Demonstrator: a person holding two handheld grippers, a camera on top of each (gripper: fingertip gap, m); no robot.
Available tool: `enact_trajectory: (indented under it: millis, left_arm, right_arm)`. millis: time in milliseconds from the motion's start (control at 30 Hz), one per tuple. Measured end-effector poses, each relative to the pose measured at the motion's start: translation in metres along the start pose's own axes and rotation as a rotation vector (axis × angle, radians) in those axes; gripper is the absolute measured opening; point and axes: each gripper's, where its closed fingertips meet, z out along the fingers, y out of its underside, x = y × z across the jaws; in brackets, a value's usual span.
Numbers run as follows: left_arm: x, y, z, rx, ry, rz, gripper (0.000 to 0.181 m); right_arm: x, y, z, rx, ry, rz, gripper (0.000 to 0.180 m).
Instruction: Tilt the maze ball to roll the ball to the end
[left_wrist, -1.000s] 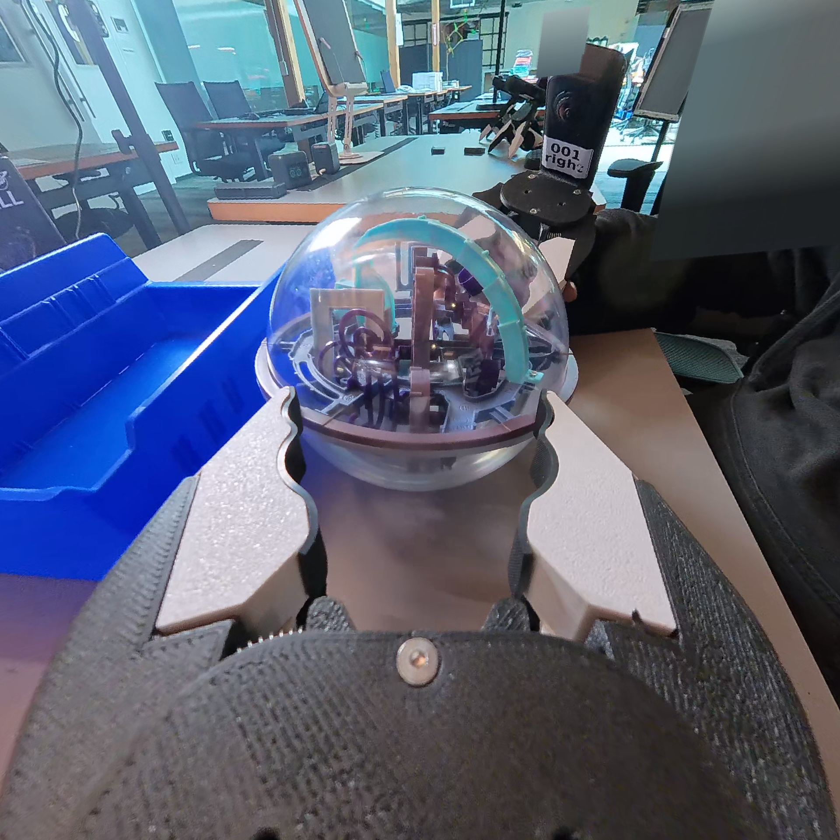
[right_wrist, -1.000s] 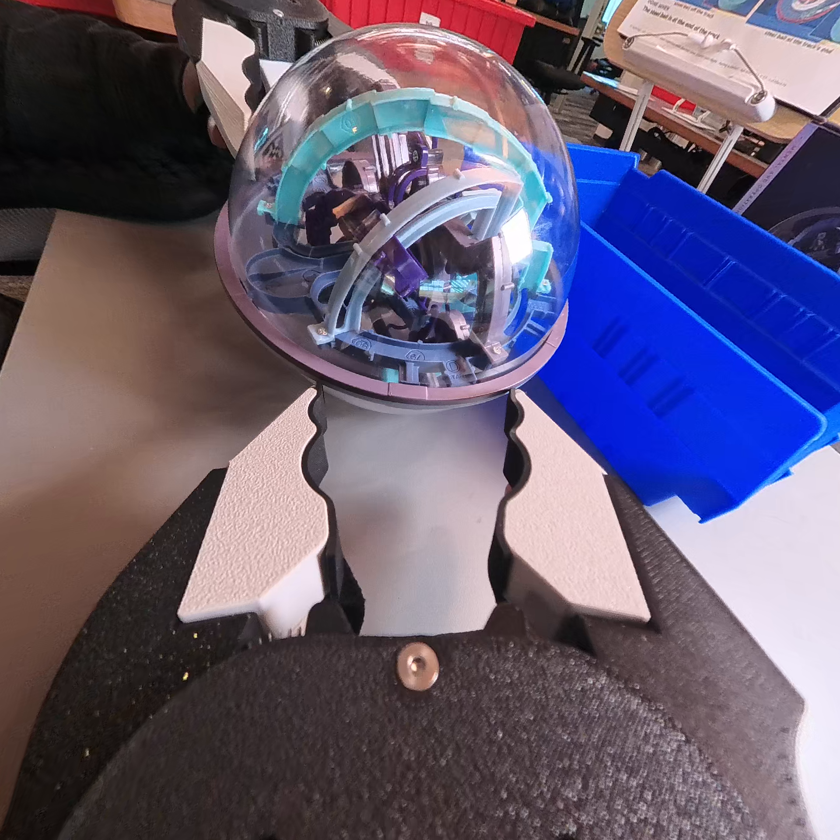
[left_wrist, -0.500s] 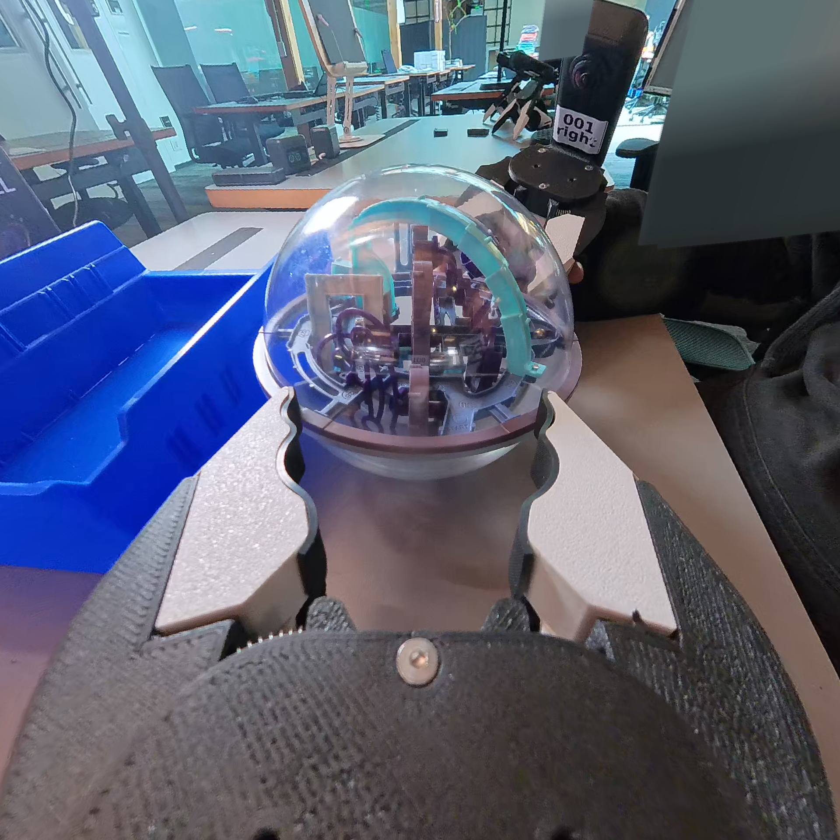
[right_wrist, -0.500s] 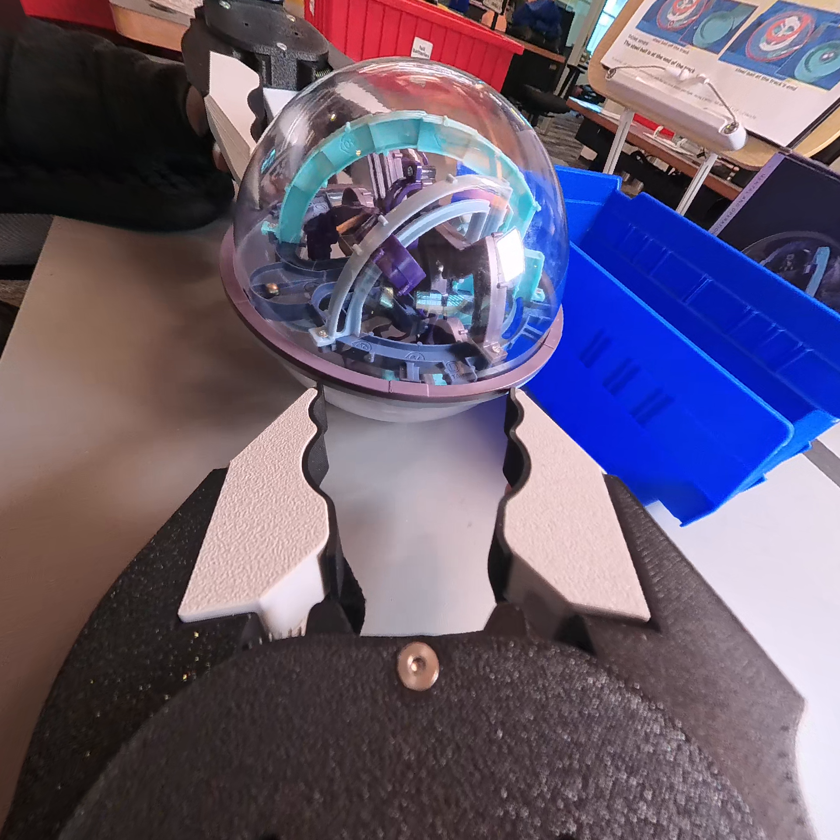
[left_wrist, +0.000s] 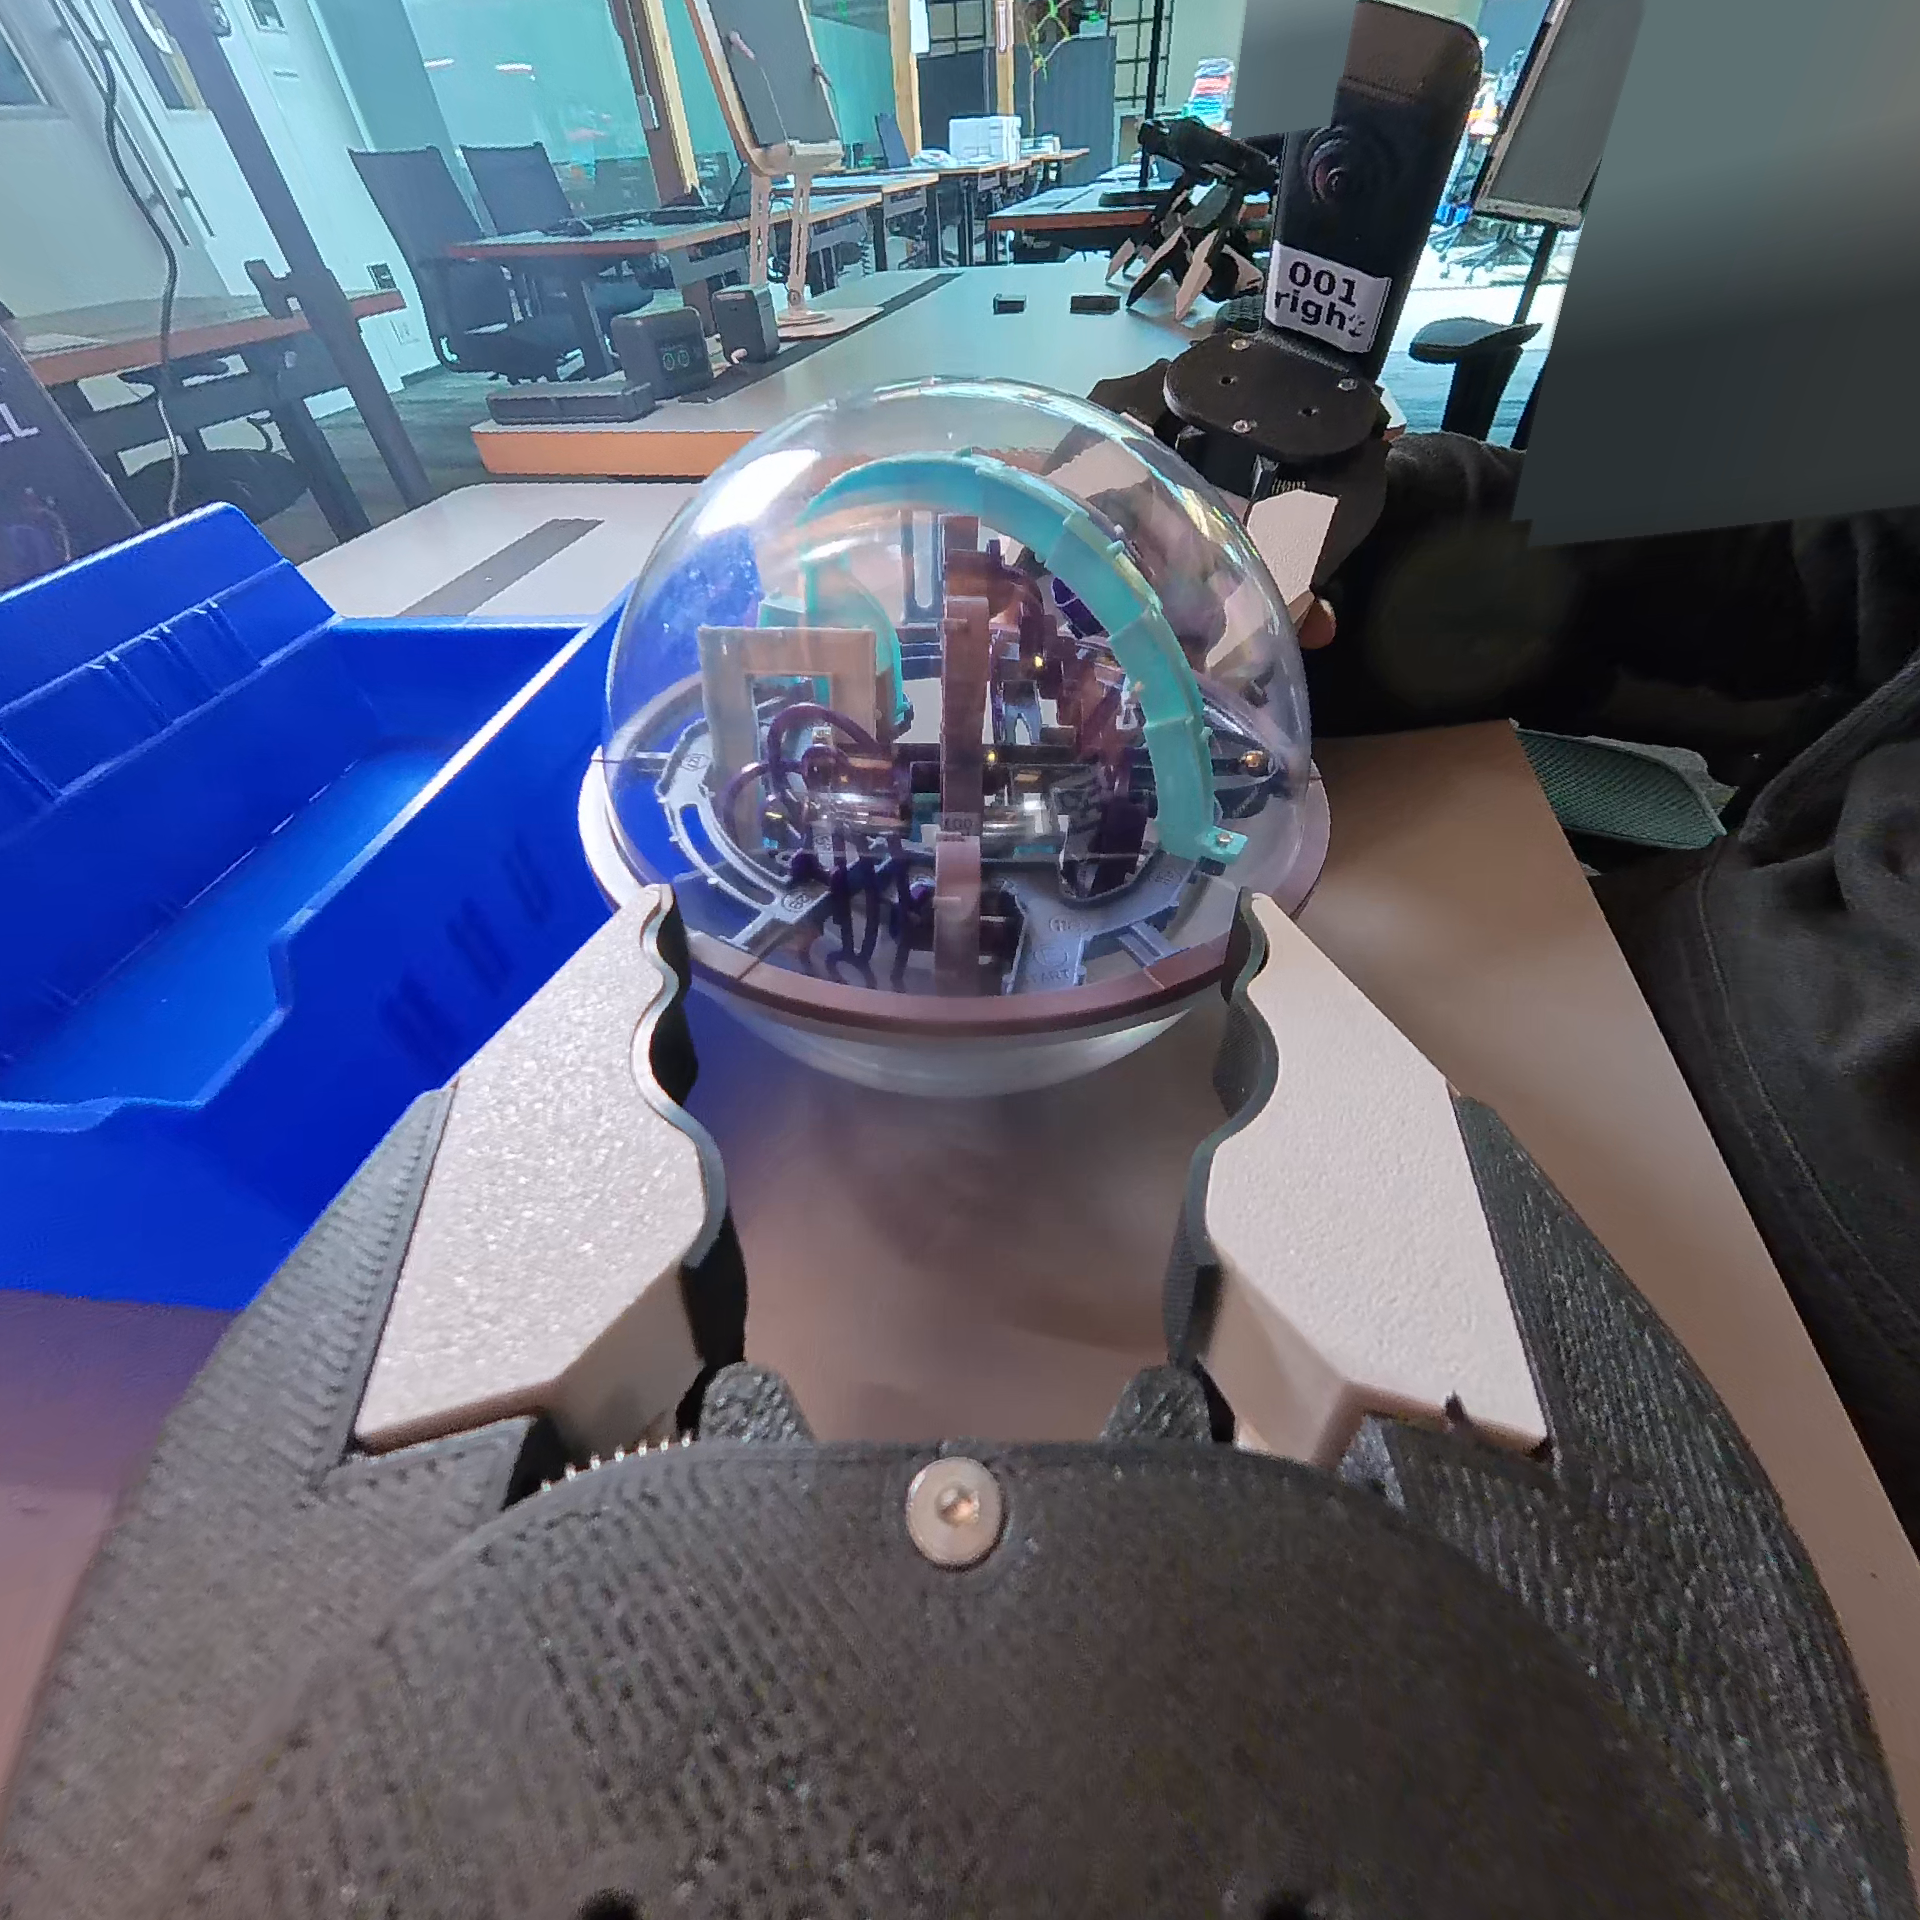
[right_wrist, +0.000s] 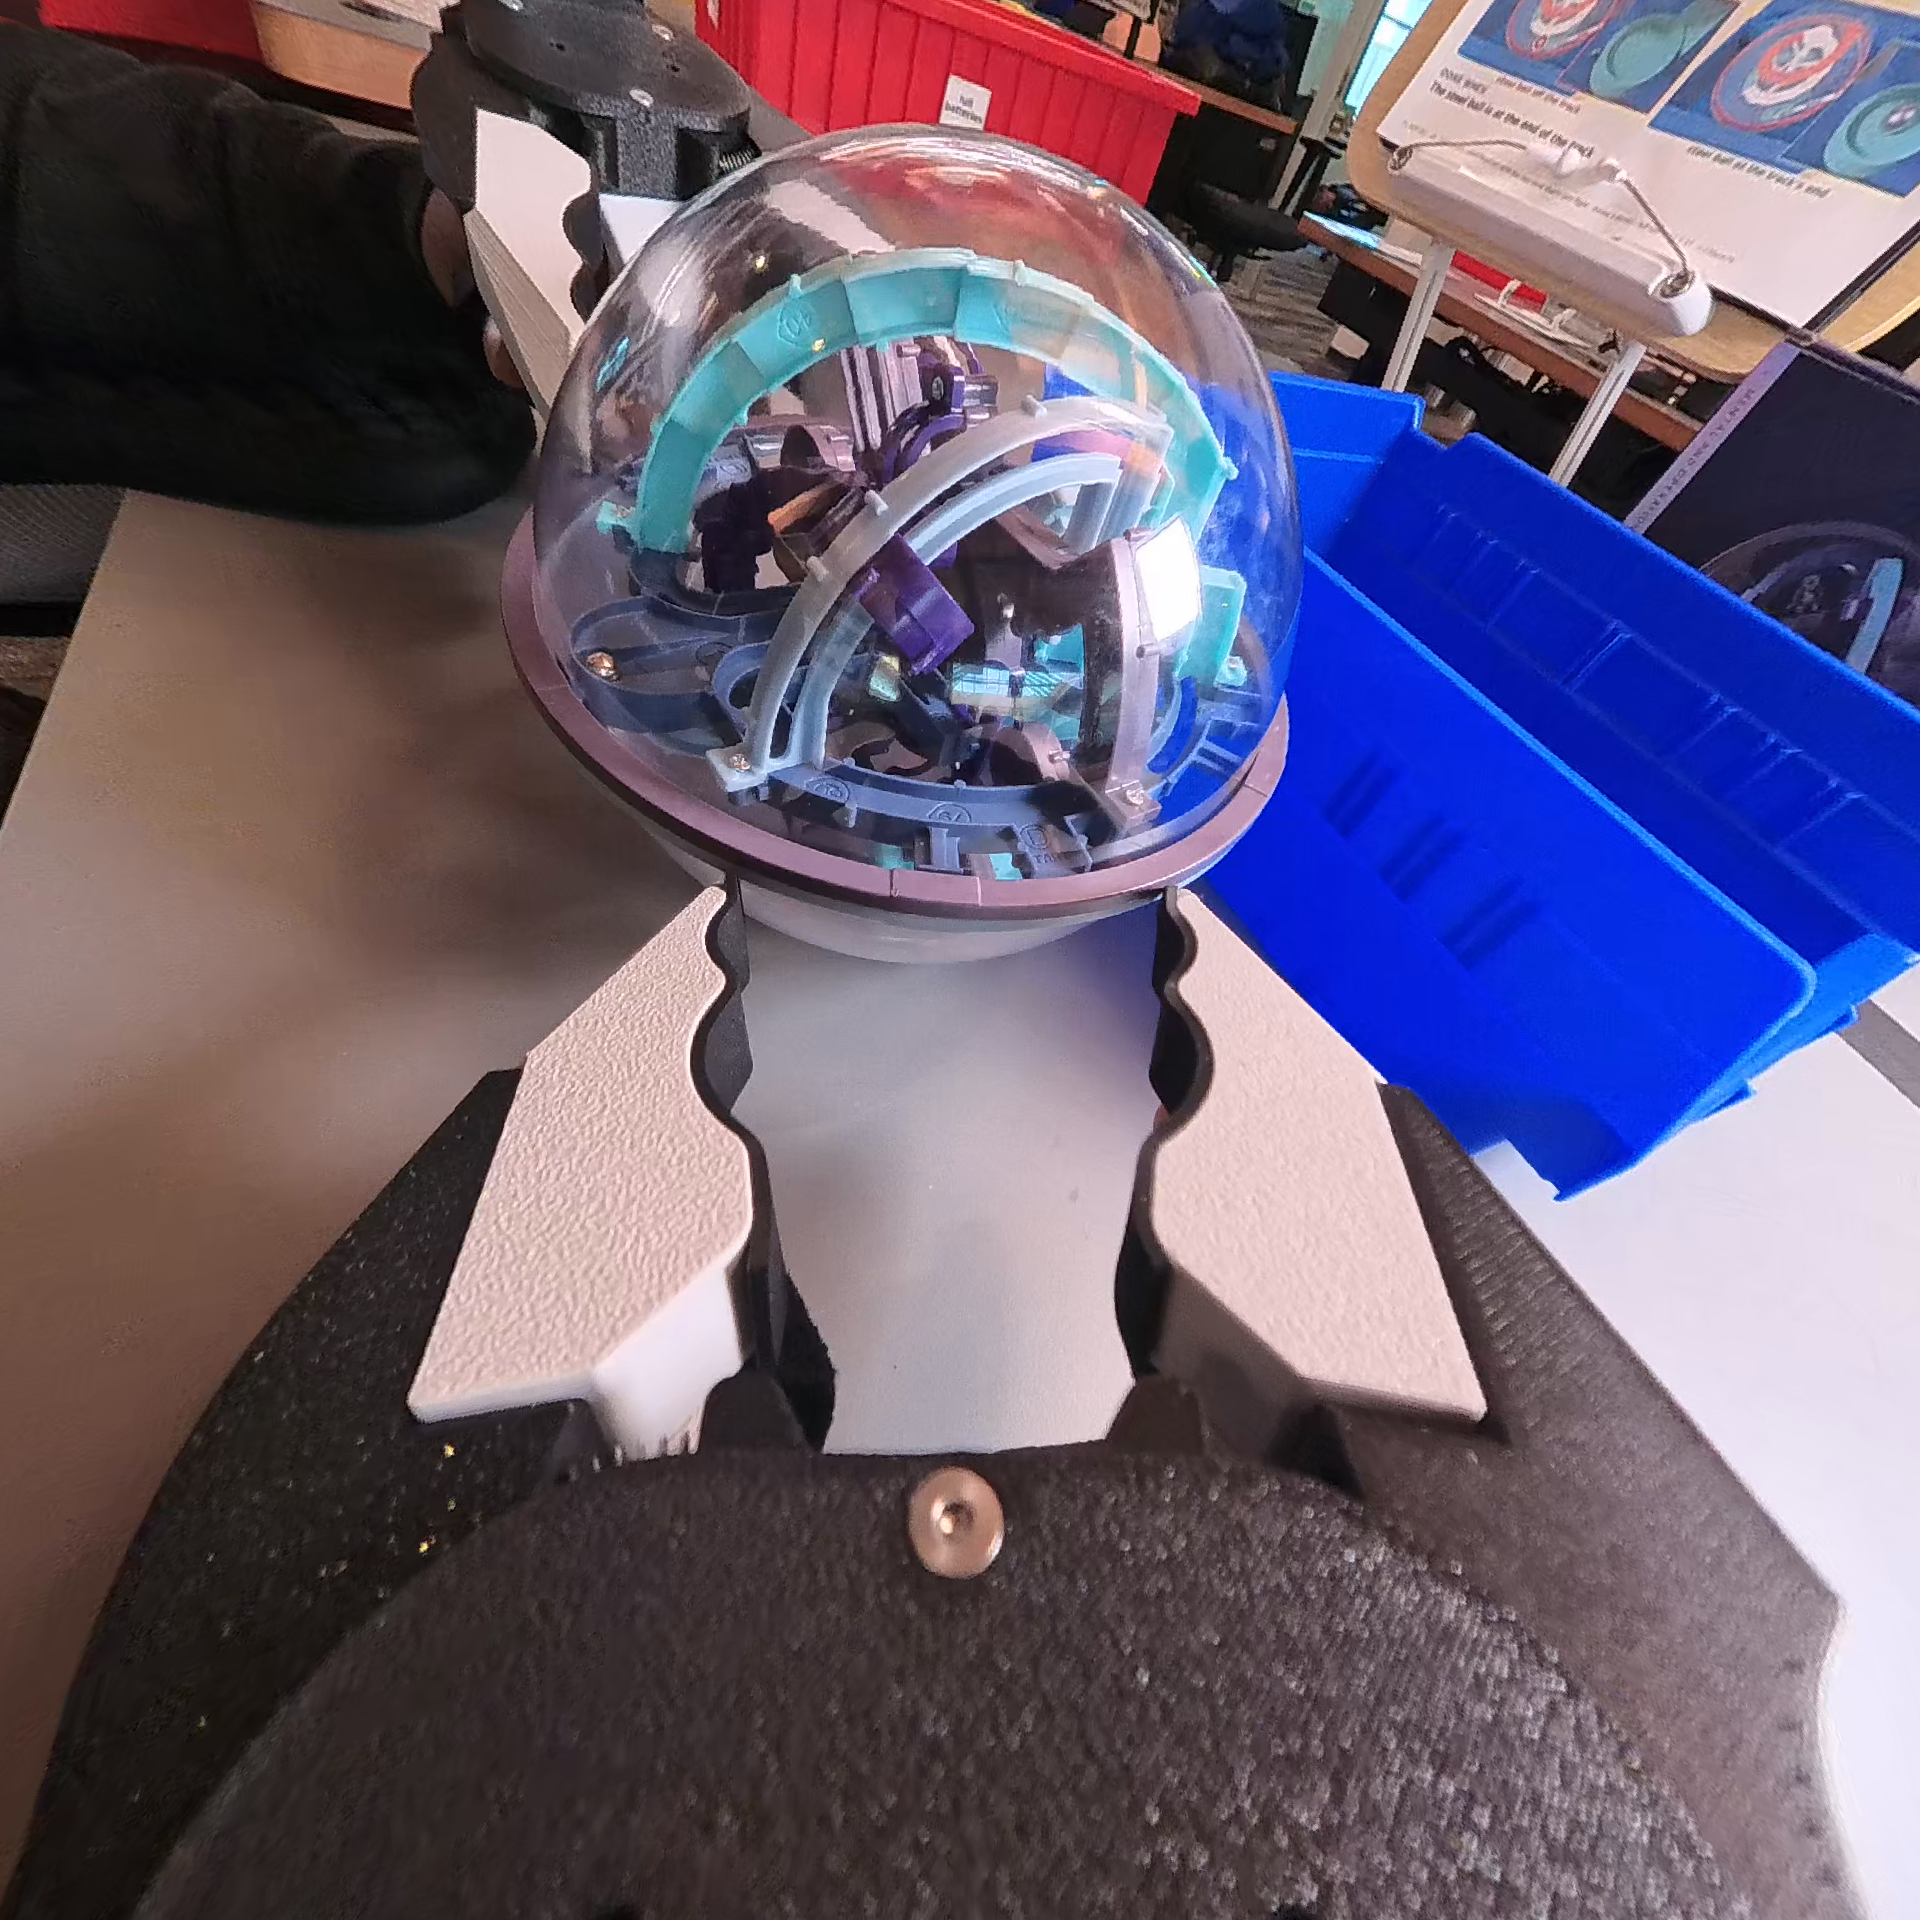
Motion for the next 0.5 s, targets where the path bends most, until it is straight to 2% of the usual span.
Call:
enact_trajectory:
  millis: [400,500]
  left_arm:
    - [-0.0039,-0.0002,0.0007,0.003,-0.002,-0.063,0.102]
    - [-0.0059,0.0024,0.0023,0.001,0.007,-0.114,0.111]
  right_arm:
    - [0.0035,-0.0011,-0.0010,0.017,-0.008,0.050,0.073]
    - [0.0014,-0.0029,0.0003,0.032,-0.029,0.071,0.071]
